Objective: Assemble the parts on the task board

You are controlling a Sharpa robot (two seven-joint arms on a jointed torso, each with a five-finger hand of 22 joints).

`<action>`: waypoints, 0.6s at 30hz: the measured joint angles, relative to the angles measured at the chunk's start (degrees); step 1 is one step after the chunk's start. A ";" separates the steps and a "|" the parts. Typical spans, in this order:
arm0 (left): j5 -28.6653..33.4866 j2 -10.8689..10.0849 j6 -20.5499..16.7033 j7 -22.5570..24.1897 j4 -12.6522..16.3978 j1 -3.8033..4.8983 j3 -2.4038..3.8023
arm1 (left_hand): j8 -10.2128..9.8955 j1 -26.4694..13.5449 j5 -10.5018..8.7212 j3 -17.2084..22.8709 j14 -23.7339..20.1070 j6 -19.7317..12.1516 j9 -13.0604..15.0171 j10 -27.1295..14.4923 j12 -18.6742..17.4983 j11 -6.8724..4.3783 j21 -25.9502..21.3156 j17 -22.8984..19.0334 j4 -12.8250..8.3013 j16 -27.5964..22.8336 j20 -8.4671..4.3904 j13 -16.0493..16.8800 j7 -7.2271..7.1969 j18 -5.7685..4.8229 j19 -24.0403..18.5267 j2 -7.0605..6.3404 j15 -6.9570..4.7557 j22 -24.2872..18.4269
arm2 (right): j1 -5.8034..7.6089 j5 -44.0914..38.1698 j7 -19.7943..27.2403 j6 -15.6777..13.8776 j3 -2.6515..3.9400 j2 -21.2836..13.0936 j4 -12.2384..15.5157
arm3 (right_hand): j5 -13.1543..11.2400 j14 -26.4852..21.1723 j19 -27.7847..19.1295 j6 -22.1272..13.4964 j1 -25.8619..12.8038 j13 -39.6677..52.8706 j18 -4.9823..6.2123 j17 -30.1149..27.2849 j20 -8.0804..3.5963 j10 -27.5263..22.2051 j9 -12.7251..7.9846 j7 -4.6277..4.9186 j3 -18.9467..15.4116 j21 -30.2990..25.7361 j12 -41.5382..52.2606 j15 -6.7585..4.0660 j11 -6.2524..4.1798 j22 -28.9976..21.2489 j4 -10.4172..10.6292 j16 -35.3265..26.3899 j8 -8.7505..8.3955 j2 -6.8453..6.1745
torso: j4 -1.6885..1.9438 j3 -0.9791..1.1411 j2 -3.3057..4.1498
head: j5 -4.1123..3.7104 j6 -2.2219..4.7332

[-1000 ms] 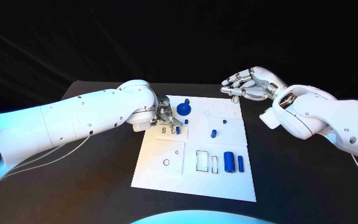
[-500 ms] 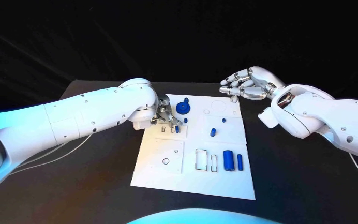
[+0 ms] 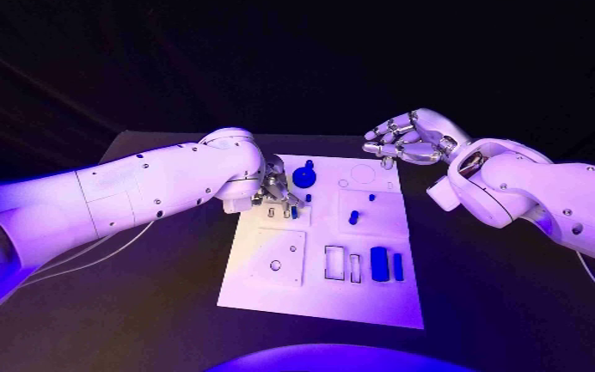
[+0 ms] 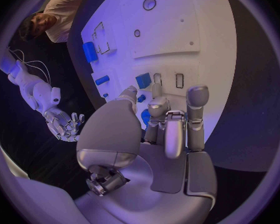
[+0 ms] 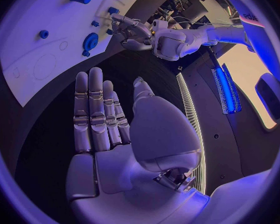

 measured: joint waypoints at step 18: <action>0.03 0.84 1.02 0.29 -0.68 -0.02 -0.34 | 0.43 1.27 0.00 -0.16 0.00 -0.40 0.56 0.00 0.00 0.00 0.51 0.04 -0.16 0.22 0.00 0.05 0.01 0.00 0.00 1.27 0.00 0.49 | -0.11 0.02 0.08 -0.19 0.00 0.23 -0.08 | 0.00 0.00 0.21 -0.31 0.22 -0.54 0.00 0.00 0.20 -0.20 -0.08 0.30 -0.31 -0.56 0.00 0.00 0.21 -0.56 -0.31 -0.76 0.00 0.22 | -0.02 0.04 0.02 | -0.05 -0.37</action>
